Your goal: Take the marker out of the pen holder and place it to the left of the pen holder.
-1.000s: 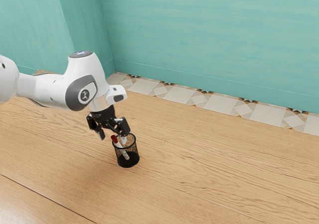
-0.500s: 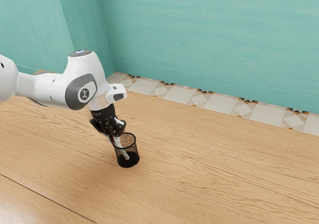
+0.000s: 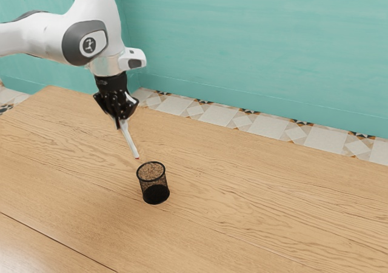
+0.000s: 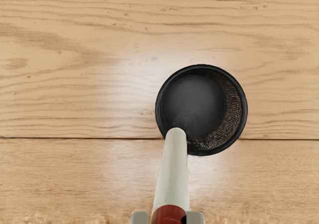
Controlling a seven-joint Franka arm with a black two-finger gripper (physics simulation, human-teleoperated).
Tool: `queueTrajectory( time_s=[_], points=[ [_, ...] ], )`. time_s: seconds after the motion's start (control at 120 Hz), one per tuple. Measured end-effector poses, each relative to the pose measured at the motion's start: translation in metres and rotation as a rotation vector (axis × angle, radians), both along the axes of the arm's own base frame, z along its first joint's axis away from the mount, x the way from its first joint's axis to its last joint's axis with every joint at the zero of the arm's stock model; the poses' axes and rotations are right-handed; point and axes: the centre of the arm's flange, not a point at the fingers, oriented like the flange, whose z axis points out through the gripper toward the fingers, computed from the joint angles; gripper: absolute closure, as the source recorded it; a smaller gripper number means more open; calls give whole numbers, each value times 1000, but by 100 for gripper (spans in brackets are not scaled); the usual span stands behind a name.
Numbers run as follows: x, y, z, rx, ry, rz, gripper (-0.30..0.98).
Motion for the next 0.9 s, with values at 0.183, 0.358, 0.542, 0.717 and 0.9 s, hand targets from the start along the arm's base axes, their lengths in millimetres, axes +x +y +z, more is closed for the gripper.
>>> queueTrajectory(
  time_s=[0.183, 0.358, 0.542, 0.717, 0.9],
  points=[
    [25, 58, -41, 95, 385, 109, 79],
    [16, 102, -103, 141, 746, 221, 79],
    [26, 113, -169, 181, 992, 276, 79],
    [32, 120, -203, 190, 1100, 302, 79],
    [46, 125, -227, 173, 1130, 319, 49]
  ],
)
